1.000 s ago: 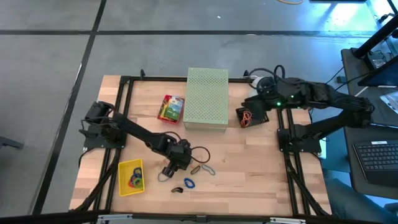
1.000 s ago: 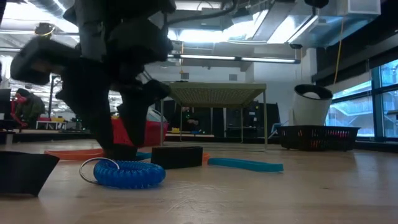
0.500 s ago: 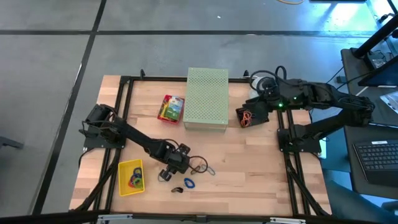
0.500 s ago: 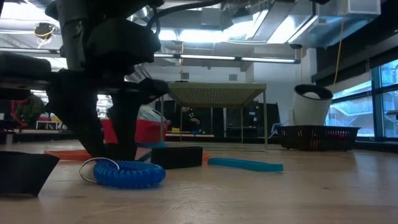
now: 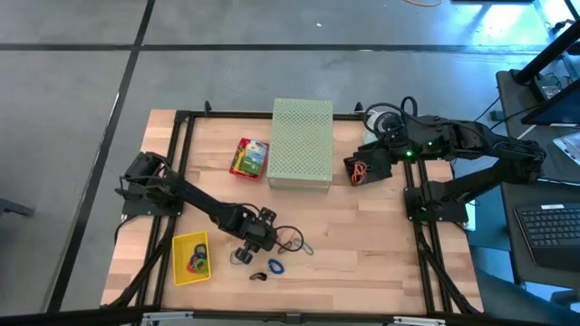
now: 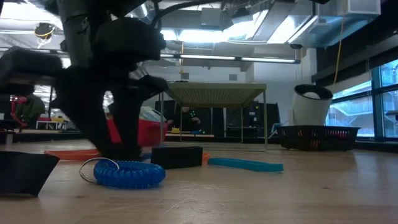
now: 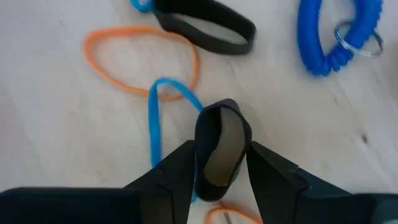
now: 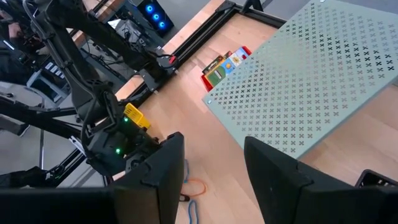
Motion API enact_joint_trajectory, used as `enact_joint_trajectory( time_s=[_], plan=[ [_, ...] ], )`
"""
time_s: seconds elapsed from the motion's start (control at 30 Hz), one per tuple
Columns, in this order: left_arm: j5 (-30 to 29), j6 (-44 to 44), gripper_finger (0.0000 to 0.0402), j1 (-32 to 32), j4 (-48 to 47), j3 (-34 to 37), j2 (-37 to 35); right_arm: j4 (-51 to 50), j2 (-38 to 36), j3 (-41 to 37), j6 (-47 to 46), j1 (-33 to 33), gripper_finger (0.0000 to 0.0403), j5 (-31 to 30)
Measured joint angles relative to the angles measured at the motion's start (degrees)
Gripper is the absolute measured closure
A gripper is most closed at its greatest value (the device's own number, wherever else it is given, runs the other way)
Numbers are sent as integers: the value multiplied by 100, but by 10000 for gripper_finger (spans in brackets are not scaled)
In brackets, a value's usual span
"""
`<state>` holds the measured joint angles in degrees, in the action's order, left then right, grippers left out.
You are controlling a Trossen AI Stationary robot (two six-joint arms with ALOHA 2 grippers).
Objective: Pick & Place Office Desk Supplies
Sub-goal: Put the black rubber band into the black bin
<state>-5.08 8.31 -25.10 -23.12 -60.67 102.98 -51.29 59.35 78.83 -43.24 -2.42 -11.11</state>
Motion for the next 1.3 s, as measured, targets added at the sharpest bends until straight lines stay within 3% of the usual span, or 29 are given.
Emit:
enact_joint_trajectory(
  time_s=[0.77,1.3],
  plan=[
    [210,-218,267,-123,-150,-111,-2,-20,0,0,15,0,234,63],
    [355,-822,322,-107,-97,-129,271,-17,2,0,-131,-144,234,170]
  ],
)
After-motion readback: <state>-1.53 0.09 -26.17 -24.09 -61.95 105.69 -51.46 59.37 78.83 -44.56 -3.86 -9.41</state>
